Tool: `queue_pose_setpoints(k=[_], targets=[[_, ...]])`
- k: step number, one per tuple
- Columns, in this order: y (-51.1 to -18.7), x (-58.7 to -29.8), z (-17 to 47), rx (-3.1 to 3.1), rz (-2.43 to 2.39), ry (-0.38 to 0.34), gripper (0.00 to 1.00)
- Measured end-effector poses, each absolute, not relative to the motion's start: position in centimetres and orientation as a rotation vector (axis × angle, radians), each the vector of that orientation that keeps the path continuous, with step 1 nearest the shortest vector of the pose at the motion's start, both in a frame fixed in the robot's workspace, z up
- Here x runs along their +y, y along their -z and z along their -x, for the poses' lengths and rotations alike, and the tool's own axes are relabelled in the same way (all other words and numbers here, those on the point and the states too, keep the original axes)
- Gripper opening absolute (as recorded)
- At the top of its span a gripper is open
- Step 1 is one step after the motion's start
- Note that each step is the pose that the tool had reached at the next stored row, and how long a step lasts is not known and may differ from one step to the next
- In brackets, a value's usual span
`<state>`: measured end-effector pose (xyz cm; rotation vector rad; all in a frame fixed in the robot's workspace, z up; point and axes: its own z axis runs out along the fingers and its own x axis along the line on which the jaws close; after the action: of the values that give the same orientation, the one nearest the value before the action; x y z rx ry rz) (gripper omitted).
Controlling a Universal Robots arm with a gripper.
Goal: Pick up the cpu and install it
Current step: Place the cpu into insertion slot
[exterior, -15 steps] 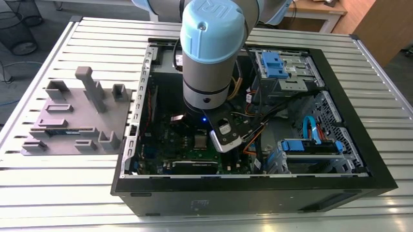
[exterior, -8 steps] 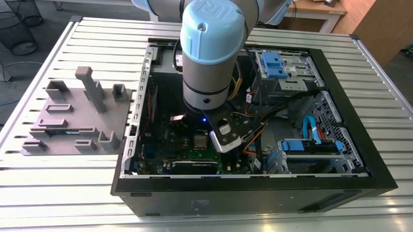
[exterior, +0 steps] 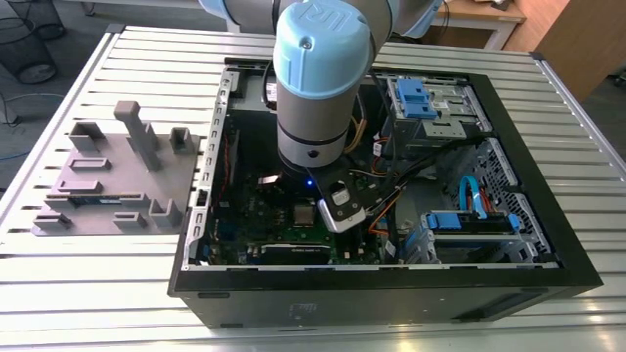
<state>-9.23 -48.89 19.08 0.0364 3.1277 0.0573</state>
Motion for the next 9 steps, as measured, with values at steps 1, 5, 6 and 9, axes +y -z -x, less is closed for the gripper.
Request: queue_pose_setpoints(k=[1,5,6,9], targets=[[-19.08,-48.88,9.23,3.128,-0.036,-0.057,0.49],[-19.07,-48.88,9.23,3.128,-0.036,-0.058,0.49],[-19.08,-48.89,9.24,3.128,-0.037,-0.057,0.47],[-19.08,-48.89,9.24,3.128,-0.037,-0.057,0.42]])
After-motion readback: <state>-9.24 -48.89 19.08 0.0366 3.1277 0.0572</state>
